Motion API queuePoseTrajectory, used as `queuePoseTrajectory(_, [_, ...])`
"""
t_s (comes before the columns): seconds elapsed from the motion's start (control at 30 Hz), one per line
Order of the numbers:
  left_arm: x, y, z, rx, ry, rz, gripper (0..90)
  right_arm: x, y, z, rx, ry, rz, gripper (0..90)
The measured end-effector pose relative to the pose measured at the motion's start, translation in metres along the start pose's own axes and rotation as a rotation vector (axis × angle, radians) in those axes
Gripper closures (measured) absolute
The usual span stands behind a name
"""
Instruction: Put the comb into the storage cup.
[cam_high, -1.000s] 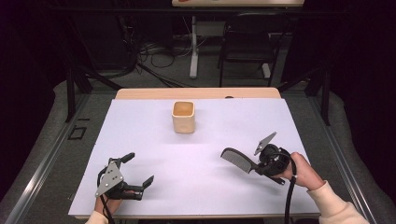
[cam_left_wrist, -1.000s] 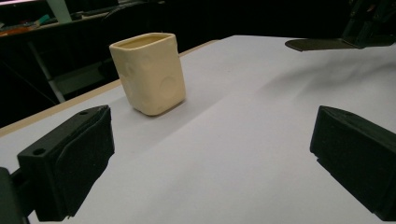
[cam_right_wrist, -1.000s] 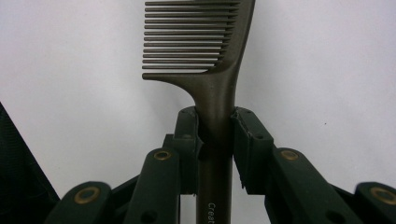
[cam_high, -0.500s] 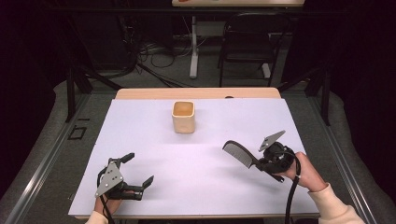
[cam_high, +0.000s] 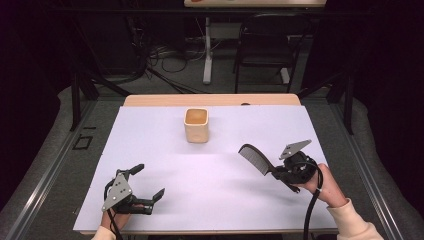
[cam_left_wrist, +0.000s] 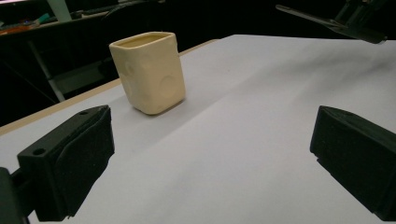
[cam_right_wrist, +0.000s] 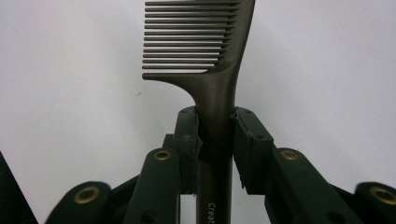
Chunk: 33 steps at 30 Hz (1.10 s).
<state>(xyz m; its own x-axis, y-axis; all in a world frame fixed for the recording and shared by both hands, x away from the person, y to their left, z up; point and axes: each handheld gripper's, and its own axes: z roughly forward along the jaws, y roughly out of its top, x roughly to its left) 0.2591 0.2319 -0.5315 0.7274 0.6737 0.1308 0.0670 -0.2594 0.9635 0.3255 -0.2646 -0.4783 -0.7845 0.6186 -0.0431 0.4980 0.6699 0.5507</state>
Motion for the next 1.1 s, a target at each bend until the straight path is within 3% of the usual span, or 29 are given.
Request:
queuePoseTrajectory(0.4, [0.0, 0.0, 0.0, 0.002, -0.002, 0.002, 0.0, 0.002, 0.003, 0.002, -0.059, -0.021, 0.019, 72.4])
queuePoseTrajectory(1.1, [0.0, 0.0, 0.0, 0.001, 0.002, 0.0, 0.0, 0.005, 0.015, 0.004, -0.095, -0.056, 0.009, 72.4])
